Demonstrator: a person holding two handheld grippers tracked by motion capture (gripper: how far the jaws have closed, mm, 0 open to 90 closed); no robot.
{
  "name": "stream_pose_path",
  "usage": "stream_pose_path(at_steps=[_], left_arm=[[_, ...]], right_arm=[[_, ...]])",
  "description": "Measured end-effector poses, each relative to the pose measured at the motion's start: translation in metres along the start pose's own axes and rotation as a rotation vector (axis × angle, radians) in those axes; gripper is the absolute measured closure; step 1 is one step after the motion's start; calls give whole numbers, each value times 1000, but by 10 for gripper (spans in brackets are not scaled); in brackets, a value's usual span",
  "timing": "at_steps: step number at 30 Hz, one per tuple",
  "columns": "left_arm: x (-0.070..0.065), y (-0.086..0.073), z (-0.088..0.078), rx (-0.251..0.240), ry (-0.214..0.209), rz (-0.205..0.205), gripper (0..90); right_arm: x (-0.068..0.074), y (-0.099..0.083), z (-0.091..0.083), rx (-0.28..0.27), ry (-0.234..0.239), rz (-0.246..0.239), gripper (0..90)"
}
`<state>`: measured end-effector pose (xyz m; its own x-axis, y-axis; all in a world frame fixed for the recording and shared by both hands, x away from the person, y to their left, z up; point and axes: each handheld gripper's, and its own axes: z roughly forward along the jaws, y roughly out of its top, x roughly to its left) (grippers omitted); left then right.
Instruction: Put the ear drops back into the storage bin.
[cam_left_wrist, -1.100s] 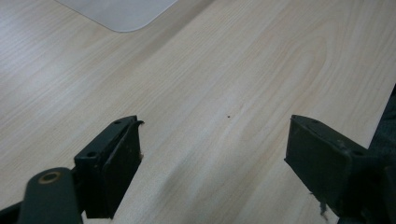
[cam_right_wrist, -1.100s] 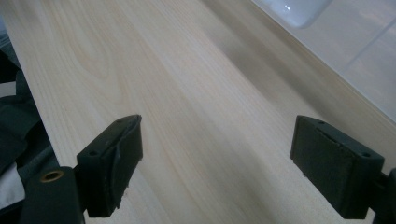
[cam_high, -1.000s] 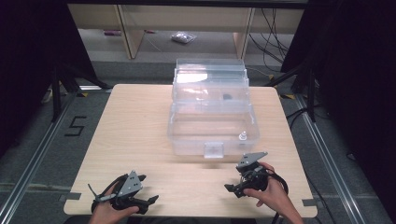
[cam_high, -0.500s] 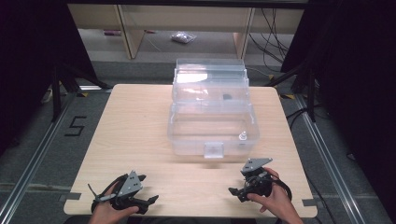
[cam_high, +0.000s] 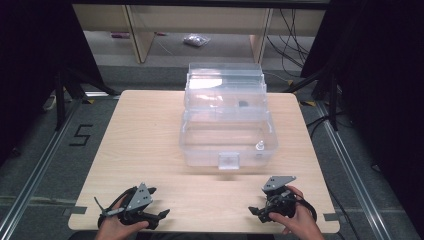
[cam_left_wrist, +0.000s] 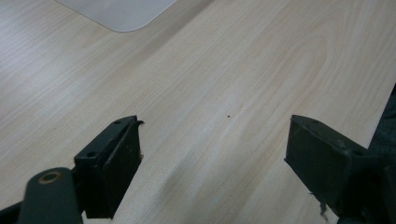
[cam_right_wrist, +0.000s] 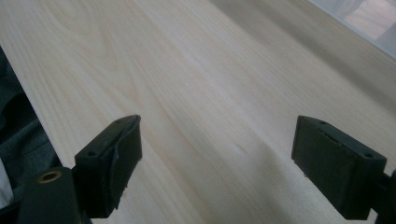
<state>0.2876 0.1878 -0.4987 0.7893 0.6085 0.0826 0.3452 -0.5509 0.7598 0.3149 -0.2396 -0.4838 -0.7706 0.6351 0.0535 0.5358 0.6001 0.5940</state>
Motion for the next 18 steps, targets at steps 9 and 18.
stream_pose_path(at_steps=[9, 18], left_arm=[[0, 0, 0, -3, -2, 0, 177], [-1, 0, 1, -2, -3, 2, 176]], right_arm=[[3, -9, -3, 7, -20, 7, 169], [4, -13, -1, -7, -12, -8, 169]])
